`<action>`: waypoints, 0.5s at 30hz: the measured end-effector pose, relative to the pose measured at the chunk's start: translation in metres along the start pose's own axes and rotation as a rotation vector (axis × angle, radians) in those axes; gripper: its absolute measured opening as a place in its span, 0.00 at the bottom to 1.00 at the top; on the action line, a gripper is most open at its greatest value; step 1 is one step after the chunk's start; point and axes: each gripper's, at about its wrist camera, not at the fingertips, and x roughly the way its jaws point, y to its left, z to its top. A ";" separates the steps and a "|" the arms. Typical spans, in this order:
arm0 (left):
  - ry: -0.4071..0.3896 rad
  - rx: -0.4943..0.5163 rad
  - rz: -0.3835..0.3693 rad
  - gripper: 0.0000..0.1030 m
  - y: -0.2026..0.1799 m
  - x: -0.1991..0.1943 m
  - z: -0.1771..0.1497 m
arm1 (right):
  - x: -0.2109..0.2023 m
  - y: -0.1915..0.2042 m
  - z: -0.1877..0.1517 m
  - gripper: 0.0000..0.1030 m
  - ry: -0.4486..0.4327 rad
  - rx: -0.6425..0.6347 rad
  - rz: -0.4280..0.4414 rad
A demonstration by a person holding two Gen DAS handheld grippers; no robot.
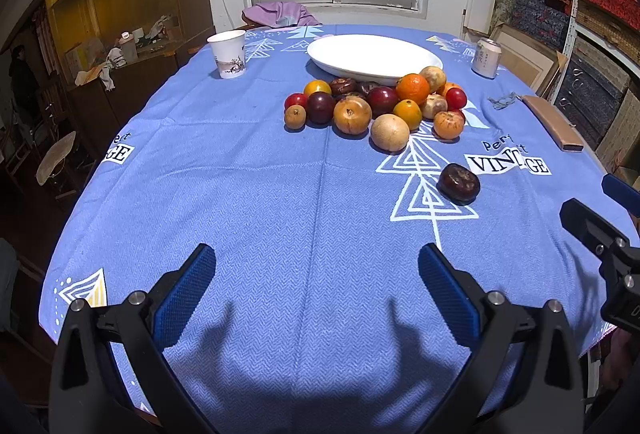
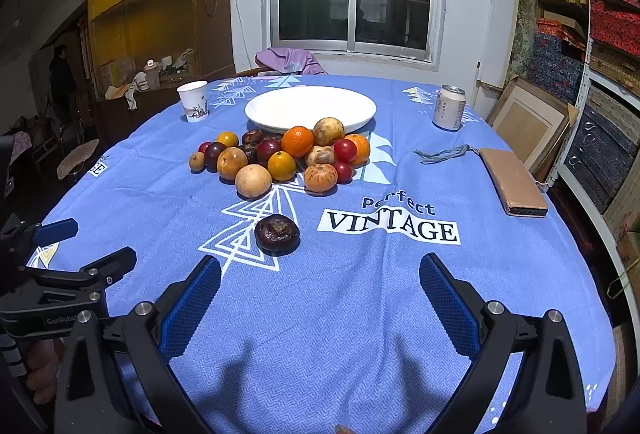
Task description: Organize fruits
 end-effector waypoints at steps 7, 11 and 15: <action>0.000 -0.001 0.002 0.96 0.000 0.000 0.000 | 0.001 0.001 0.000 0.97 0.004 -0.001 -0.001; 0.004 0.000 0.000 0.96 -0.001 0.002 -0.002 | 0.002 0.001 0.000 0.97 0.006 -0.002 -0.002; 0.007 -0.001 -0.001 0.96 -0.001 0.003 -0.003 | 0.002 0.001 -0.001 0.97 0.004 -0.004 0.003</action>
